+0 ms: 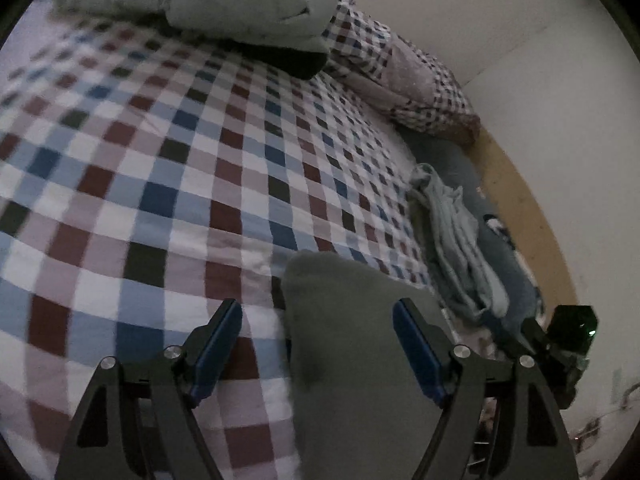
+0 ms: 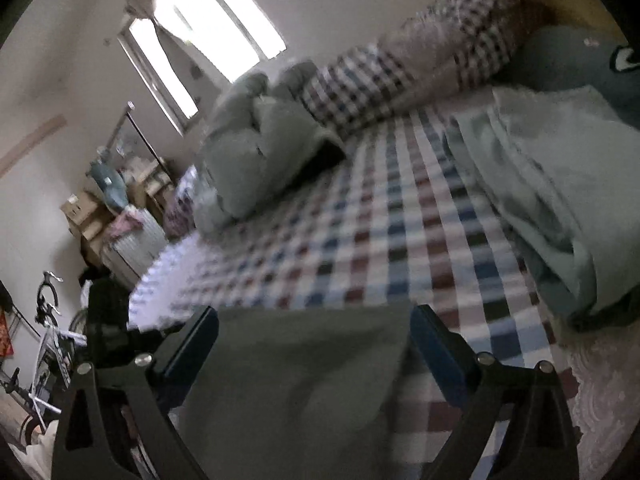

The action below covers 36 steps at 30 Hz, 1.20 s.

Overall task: Fold clothes
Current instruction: 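Open both tools and grasp the folded T-shirt edge from both sides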

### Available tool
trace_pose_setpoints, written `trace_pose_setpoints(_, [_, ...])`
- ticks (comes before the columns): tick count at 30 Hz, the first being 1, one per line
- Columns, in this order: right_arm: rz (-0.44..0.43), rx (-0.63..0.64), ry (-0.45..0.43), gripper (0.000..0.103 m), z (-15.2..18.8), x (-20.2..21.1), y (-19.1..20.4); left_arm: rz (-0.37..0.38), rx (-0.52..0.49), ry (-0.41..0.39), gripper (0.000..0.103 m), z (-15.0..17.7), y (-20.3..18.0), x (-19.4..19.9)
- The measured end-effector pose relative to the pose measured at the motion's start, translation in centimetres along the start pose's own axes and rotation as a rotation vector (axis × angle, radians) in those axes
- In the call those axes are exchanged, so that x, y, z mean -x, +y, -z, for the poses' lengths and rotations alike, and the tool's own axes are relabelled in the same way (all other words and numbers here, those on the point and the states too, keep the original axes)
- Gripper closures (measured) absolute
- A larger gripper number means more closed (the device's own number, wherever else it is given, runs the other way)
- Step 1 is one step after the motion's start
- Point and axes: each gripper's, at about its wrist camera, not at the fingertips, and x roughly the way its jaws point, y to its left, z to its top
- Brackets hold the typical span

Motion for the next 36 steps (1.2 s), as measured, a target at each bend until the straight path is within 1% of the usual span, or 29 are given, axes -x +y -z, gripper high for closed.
trace_pose_setpoints(2, [-0.029, -0.005, 0.018, 0.004, -0.2, -0.4, -0.5, 0.007, -0.023, 0.023, 0.016, -0.2, 0.0, -0.6])
trace_pose_setpoints(4, [-0.080, -0.046, 0.009, 0.004, -0.3, -0.8, -1.0, 0.006, -0.057, 0.047, 0.016, -0.4, -0.3, -1.3])
trace_pose_setpoints(7, [-0.105, -0.055, 0.037, 0.004, -0.2, -2.0, -1.3, 0.046, -0.063, 0.089, 0.016, -0.8, -0.6, -2.4])
trace_pose_setpoints(11, [-0.087, -0.019, 0.084, 0.004, -0.2, -2.9, -2.1, 0.078, -0.053, 0.126, 0.016, -1.2, -0.6, -3.4])
trace_pose_setpoints(15, [-0.076, -0.063, 0.086, 0.004, -0.4, -2.4, -3.9, 0.117, -0.048, 0.157, 0.016, -1.5, -0.9, -3.9])
trace_pose_setpoints(19, [-0.048, -0.130, 0.113, 0.004, -0.5, -2.5, -5.6, 0.112, -0.073, 0.188, 0.014, -1.8, -1.7, -5.1])
trace_pose_setpoints(22, [-0.029, -0.154, 0.193, 0.004, -0.2, -3.5, -6.5, 0.105, -0.089, 0.191, 0.014, -1.8, -1.9, -5.5])
trace_pose_setpoints(26, [-0.010, -0.180, 0.279, 0.004, 0.7, -5.4, -7.4, 0.125, -0.091, 0.185, 0.014, -1.6, -1.7, -5.2])
trace_pose_setpoints(28, [-0.020, -0.186, 0.292, 0.004, 0.8, -5.9, -7.6, 0.132, -0.089, 0.180, 0.014, -1.6, -1.7, -5.1])
trace_pose_setpoints(31, [-0.086, -0.206, 0.301, 0.004, 0.6, -6.6, -7.3, 0.137, -0.089, 0.172, 0.014, -1.5, -1.5, -5.0])
trace_pose_setpoints(36, [-0.090, -0.213, 0.359, 0.004, 0.6, -7.8, -7.3, 0.144, -0.091, 0.166, 0.014, -1.4, -1.3, -4.8])
